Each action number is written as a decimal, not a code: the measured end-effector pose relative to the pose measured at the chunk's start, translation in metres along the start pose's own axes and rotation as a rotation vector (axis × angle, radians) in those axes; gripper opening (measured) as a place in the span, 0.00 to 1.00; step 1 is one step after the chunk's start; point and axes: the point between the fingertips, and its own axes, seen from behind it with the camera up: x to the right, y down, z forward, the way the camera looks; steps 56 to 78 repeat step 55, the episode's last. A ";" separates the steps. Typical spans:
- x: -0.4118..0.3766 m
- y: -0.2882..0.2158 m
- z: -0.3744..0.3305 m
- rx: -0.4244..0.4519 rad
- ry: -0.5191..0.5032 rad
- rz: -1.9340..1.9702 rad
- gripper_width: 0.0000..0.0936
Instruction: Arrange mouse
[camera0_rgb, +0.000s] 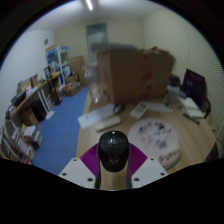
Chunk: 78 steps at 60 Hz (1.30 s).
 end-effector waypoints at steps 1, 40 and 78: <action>0.005 -0.013 -0.004 0.022 0.008 0.001 0.37; 0.186 0.011 0.123 -0.123 -0.021 -0.112 0.60; 0.184 -0.006 0.055 -0.116 0.020 -0.053 0.89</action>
